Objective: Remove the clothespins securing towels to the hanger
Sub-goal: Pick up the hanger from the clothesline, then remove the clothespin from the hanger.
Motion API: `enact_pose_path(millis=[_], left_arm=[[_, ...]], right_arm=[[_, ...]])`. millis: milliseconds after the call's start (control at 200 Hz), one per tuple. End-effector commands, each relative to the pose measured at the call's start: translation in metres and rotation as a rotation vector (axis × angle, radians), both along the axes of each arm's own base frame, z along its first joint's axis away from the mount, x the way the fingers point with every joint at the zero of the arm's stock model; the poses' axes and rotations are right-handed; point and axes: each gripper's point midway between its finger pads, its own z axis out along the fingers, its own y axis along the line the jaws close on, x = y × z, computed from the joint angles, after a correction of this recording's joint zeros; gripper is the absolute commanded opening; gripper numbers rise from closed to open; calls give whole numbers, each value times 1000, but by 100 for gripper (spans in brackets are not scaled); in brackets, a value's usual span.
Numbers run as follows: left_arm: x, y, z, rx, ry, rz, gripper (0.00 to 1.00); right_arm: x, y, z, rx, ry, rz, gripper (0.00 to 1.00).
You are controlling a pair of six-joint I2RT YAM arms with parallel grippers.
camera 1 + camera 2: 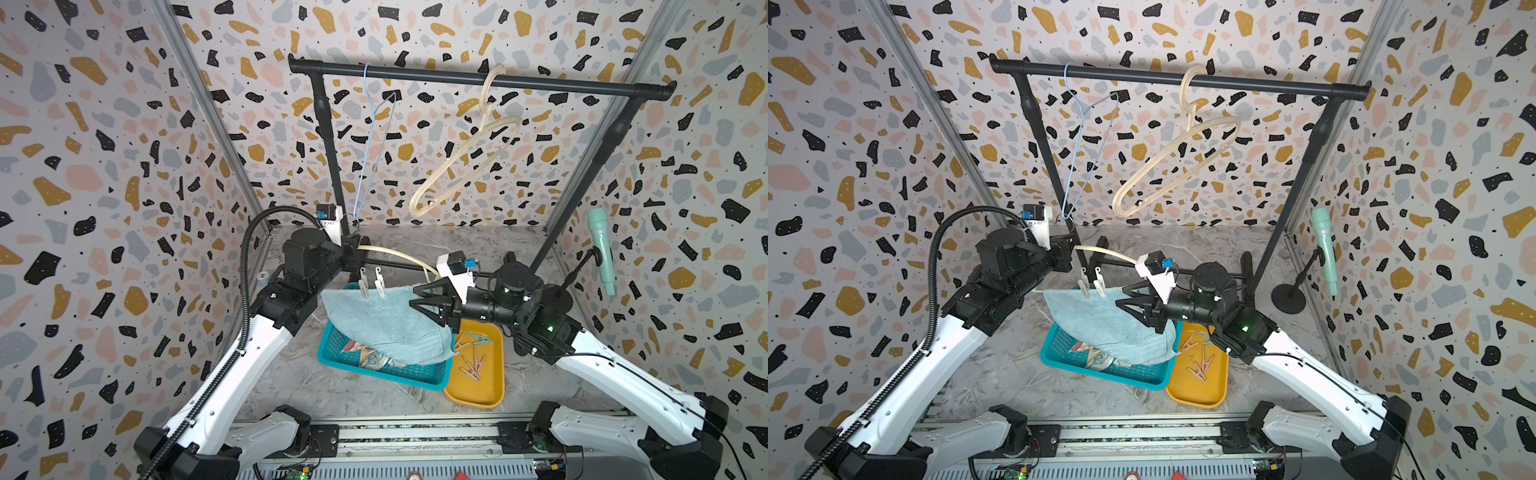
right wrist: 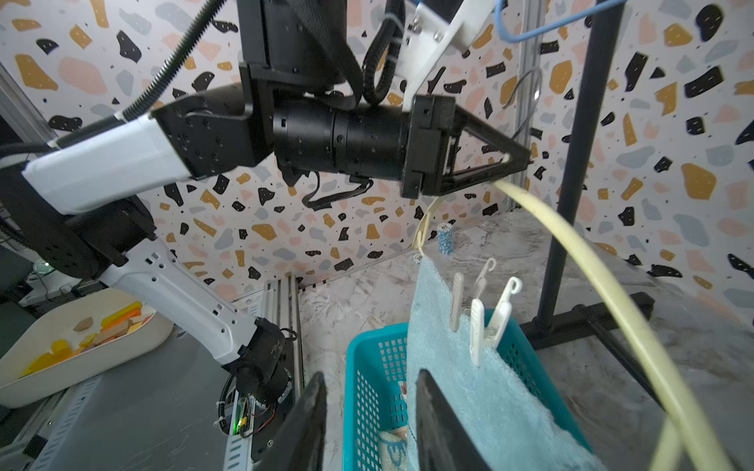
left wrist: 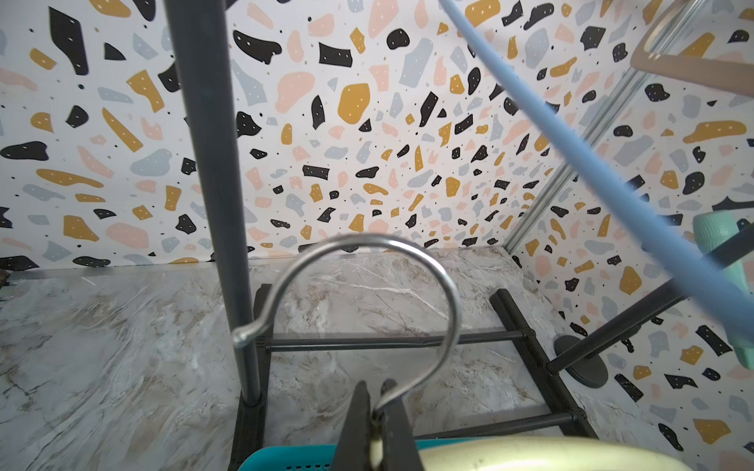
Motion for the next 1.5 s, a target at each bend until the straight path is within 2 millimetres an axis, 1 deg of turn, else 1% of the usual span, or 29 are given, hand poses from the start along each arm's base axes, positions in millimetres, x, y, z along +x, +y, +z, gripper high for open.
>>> enact_pose_path(millis=[0,95,235,365,481,696,876,1116,1492], left_arm=[[-3,-5,28,-22,-75,-10,0],[-3,-8,26,-19,-67,-13,0],[-3,-11,26,-18,-61,-22,0],[-2,-12,26,-24,-55,-22,0],[-2,-16,27,-31,-48,-34,0],[-4,-17,27,-38,-42,-42,0],[-5,-19,31,-48,-45,-53,0],[-7,-22,32,-61,-42,-69,0],[-9,-26,36,-74,-43,-84,0]], right_arm=[[0,10,-5,-30,-39,-10,39],[3,22,-18,-71,-46,-30,42],[18,36,-35,-131,-47,-108,46],[30,45,-48,-178,-52,-177,50],[40,48,-54,-198,-60,-235,51],[53,49,-54,-190,-62,-309,51],[62,51,-54,-191,-56,-349,52],[69,58,-61,-215,-45,-360,52],[79,56,-65,-225,-33,-393,52]])
